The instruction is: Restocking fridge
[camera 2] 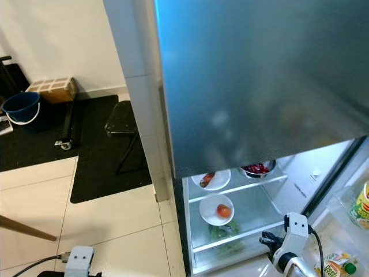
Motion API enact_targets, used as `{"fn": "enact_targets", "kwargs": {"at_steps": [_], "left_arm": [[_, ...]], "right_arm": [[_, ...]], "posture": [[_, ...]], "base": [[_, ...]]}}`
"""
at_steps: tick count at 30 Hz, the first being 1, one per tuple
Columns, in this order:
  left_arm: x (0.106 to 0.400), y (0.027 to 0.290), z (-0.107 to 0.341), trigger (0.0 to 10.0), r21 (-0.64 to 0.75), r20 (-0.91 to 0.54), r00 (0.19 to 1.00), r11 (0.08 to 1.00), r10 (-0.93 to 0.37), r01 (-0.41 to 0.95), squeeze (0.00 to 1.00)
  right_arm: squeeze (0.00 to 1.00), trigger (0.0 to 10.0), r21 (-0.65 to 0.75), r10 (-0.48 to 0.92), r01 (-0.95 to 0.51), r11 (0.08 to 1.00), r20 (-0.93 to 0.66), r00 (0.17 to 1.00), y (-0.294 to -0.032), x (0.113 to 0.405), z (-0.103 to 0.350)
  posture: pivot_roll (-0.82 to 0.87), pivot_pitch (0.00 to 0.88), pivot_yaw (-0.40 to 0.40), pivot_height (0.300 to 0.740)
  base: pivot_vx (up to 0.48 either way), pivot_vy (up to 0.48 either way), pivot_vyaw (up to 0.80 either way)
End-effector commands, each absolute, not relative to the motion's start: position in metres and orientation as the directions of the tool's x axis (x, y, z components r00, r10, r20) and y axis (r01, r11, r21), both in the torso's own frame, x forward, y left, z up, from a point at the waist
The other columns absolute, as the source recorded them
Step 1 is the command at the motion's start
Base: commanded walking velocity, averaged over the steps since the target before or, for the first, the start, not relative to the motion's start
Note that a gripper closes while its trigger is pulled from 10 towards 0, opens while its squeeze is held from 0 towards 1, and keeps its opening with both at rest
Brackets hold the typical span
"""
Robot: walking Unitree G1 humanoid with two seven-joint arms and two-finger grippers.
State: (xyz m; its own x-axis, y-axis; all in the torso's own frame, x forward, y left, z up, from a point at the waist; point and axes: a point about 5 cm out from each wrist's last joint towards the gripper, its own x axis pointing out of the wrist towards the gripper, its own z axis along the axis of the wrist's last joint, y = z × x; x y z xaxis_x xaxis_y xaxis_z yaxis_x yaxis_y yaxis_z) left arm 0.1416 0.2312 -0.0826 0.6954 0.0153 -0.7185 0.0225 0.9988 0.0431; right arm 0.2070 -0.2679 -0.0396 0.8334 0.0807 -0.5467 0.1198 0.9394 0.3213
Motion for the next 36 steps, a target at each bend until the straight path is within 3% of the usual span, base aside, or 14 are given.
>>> {"fn": "enact_targets", "kwargs": {"at_steps": [1, 19, 36], "left_arm": [[0.133, 0.227, -0.088, 10.0, 0.04, -0.753, 0.658, 0.999, 0.017, 0.02, 0.0], [0.108, 0.216, -0.104, 10.0, 0.019, -0.856, 0.513, 0.996, 0.063, -0.09, 0.0], [0.106, 0.219, -0.104, 10.0, 0.034, -0.866, 0.495, 0.997, 0.064, -0.071, 0.0]], "right_arm": [[0.0, 10.0, 0.322, 0.066, 0.162, 0.933, -0.594, 0.801, -0.263, 0.2, -0.048], [0.0, 10.0, 0.121, -0.013, 0.206, 0.971, -0.835, 0.55, -0.241, 0.145, -0.088], [0.0, 10.0, 0.07, -0.017, 0.149, 0.986, -0.857, 0.515, -0.241, 0.142, -0.089]], "posture": [[0.0, 0.0, 0.007, 0.74], [-0.01, 0.0, -0.004, 0.74], [-0.01, 0.0, -0.011, 0.74]], "base": [[0.0, 0.0, 0.0], [0.0, 0.0, 0.0], [-0.092, 0.0, 0.0]]}}
